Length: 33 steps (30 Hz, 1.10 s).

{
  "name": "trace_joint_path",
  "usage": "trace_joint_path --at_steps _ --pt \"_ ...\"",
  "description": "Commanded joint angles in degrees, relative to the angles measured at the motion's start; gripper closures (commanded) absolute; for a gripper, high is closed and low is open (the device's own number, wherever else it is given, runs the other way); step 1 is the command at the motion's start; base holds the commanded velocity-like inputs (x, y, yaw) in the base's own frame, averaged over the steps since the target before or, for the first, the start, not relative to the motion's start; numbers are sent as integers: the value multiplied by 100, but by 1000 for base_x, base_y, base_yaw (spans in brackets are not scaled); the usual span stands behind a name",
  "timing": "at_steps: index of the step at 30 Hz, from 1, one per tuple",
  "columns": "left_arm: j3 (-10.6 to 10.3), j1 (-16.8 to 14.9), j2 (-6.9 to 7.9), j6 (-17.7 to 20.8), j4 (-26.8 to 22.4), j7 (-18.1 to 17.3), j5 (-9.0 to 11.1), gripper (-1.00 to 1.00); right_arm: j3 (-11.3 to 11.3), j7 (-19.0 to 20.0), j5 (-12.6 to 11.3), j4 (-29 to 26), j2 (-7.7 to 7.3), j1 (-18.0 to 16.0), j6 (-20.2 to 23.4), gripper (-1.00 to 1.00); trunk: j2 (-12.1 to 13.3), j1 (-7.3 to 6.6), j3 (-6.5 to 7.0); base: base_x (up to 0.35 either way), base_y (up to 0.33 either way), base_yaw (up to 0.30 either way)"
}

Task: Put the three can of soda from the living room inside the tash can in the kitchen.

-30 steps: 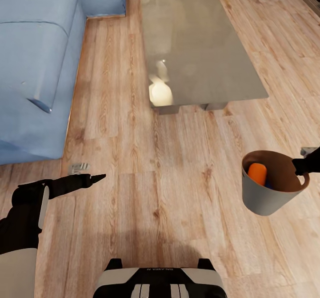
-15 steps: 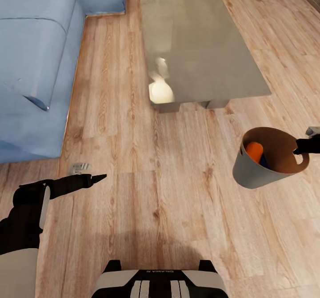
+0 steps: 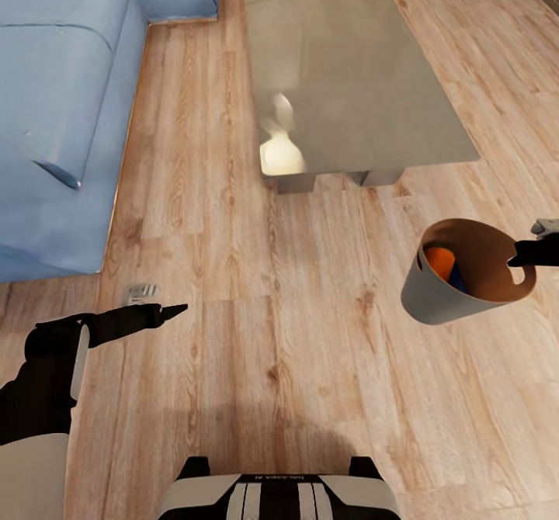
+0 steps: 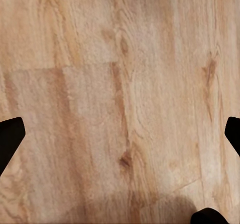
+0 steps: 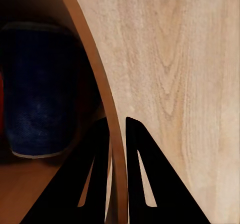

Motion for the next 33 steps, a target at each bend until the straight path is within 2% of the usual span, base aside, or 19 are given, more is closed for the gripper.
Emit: trace_joint_path --at_steps 1,26,33 --pt "1 1 -1 3 -1 1 1 -100 -2 27 -48 -5 -2 0 42 100 -42 22 -18 0 0 0" --pt "1 4 -3 5 -1 -7 5 -100 14 152 -59 -168 -17 31 33 100 -1044 571 -467 0 0 0" --pt "1 4 -3 6 -1 -8 24 -100 37 156 -57 -172 -37 31 32 100 -1044 571 -467 0 0 0"
